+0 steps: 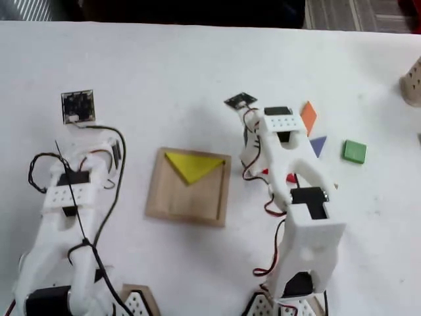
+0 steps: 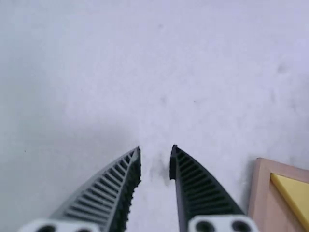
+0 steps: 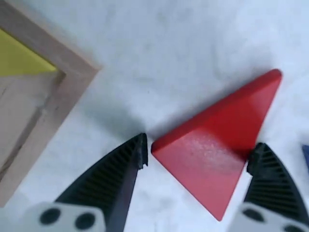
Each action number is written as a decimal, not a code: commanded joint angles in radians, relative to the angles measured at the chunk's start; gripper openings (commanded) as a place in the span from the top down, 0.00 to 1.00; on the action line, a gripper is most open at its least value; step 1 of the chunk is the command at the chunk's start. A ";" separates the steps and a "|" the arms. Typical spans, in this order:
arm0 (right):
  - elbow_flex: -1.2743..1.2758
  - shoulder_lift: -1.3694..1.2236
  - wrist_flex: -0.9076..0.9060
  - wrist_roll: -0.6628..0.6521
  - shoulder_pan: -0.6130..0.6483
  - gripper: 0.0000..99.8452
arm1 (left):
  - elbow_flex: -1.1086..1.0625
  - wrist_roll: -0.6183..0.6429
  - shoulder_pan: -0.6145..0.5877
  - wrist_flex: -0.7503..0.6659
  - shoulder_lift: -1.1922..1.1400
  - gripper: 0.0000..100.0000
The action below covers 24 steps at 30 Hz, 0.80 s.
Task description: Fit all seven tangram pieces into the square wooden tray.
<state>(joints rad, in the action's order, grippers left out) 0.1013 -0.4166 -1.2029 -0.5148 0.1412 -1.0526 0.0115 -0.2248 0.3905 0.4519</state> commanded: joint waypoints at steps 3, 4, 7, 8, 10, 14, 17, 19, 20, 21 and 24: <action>-0.037 0.004 -0.008 -0.009 -0.015 0.71 | 0.029 -0.002 0.015 -0.011 0.031 0.88; -0.037 0.002 -0.008 -0.008 -0.015 0.72 | 0.029 -0.002 0.015 -0.011 0.031 0.88; -0.037 0.001 -0.007 -0.003 -0.016 0.73 | 0.029 -0.002 0.015 -0.011 0.031 0.88; -0.037 0.001 -0.007 -0.003 -0.016 0.73 | 0.029 -0.002 0.013 -0.011 0.031 0.88; -0.037 -0.001 -0.007 -0.002 -0.018 0.73 | 0.029 -0.002 0.013 -0.011 0.031 0.88; -0.037 -0.001 -0.008 -0.002 -0.025 0.73 | 0.029 -0.002 0.013 -0.011 0.031 0.88; -0.035 0.001 -0.008 0.002 -0.033 0.73 | 0.029 -0.002 0.013 -0.011 0.031 0.88; -0.035 0.002 -0.008 0.023 -0.033 0.73 | 0.029 -0.002 0.013 -0.011 0.031 0.88; -0.035 0.002 -0.008 0.028 -0.033 0.73 | 0.029 -0.002 0.013 -0.011 0.031 0.88; -0.035 0.004 -0.008 0.028 -0.033 0.73 | 0.029 -0.002 0.013 -0.011 0.031 0.88; -0.035 0.005 -0.007 0.028 -0.033 0.73 | 0.029 -0.002 0.013 -0.011 0.031 0.88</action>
<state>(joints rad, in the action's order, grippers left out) 0.0921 -0.4212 -1.2029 -0.4979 0.1258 -1.0526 0.0115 -0.2248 0.3905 0.4519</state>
